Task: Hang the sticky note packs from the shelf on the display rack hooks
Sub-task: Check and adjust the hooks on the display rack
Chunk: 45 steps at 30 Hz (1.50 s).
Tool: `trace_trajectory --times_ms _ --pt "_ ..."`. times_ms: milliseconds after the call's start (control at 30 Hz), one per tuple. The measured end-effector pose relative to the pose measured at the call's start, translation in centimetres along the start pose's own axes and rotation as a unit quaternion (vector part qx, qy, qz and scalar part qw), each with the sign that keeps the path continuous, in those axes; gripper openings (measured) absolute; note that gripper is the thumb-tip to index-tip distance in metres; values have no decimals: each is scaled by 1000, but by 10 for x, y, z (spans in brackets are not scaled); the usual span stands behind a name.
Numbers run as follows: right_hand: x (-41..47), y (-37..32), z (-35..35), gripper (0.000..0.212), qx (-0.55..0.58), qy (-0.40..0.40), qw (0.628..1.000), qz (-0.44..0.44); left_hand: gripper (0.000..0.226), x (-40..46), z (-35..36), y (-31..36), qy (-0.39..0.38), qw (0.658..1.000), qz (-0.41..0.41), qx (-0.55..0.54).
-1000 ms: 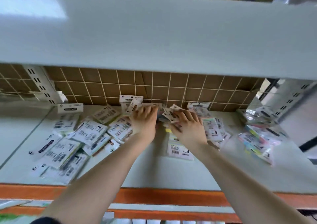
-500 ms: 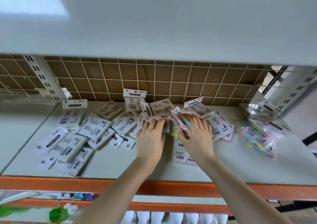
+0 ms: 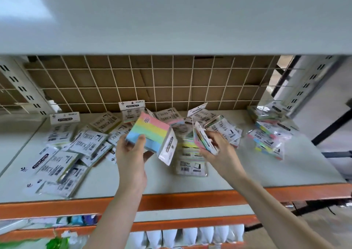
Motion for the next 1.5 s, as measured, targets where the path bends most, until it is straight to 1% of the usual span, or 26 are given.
trace_trajectory --times_ms 100,200,300,400,467,500,567,633,700,767,833,867,900,967,1000,1067,1133,1200,1333,1433,1500 --pt "-1 -4 -13 43 -74 -14 997 -4 19 -16 20 7 -52 992 -66 -99" --pt "-1 -6 -36 33 -67 -21 998 6 18 -32 41 5 -79 978 -131 -143" --pt "4 -2 -68 23 -6 4 998 66 14 -49 59 -3 -92 967 -177 -158" --pt "4 3 -102 8 39 71 993 90 19 -67 75 -12 -105 960 -192 -174" --pt "-2 7 -123 20 80 126 984 94 16 -79 86 -16 -108 957 -202 -178" --pt "-5 10 -132 21 117 146 977 101 13 -84 93 -17 -111 955 -205 -183" --pt "-16 14 -149 17 198 174 957 122 7 -97 108 -21 -111 950 -212 -199" --pt "-29 17 -164 14 264 185 937 136 7 -110 124 -24 -113 948 -216 -205" --pt "-43 17 -178 11 293 168 930 144 8 -126 141 -29 -129 948 -212 -201" --pt "-57 15 -189 12 304 135 932 140 9 -143 158 -35 -152 951 -197 -185" --pt "-73 13 -202 15 323 115 930 133 22 -163 178 -40 -191 954 -167 -157" --pt "-82 12 -210 16 344 110 923 133 30 -173 188 -42 -208 955 -152 -145" --pt "-90 12 -218 16 372 110 912 135 32 -184 197 -46 -220 956 -143 -132" --pt "-108 13 -238 17 417 119 892 131 25 -206 217 -56 -235 958 -132 -101" --pt "-117 14 -249 18 421 123 890 124 24 -216 226 -61 -239 960 -124 -83" --pt "-137 18 -273 20 396 133 903 97 23 -238 246 -73 -250 962 -105 -39" --pt "-159 22 -297 22 369 160 913 72 21 -261 266 -83 -274 958 -80 2" --pt "-181 28 -322 19 346 198 915 62 18 -286 285 -92 -306 949 -64 37" --pt "-218 40 -373 14 295 268 916 50 13 -327 316 -109 -354 932 -49 65" --pt "-241 46 -411 16 269 315 909 42 30 -347 338 -106 -376 921 2 100" --pt "-254 49 -435 14 248 340 906 48 32 -362 359 -96 -417 901 46 114"
Point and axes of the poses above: each hand's wrist, its own x-axis towards the middle knuckle, its own z-axis out of the palm, y = z × x, the point moved 3 cm from there along x, towards the middle knuckle, and after that the axes turned 9 degrees about x, right-handed, at the moved point
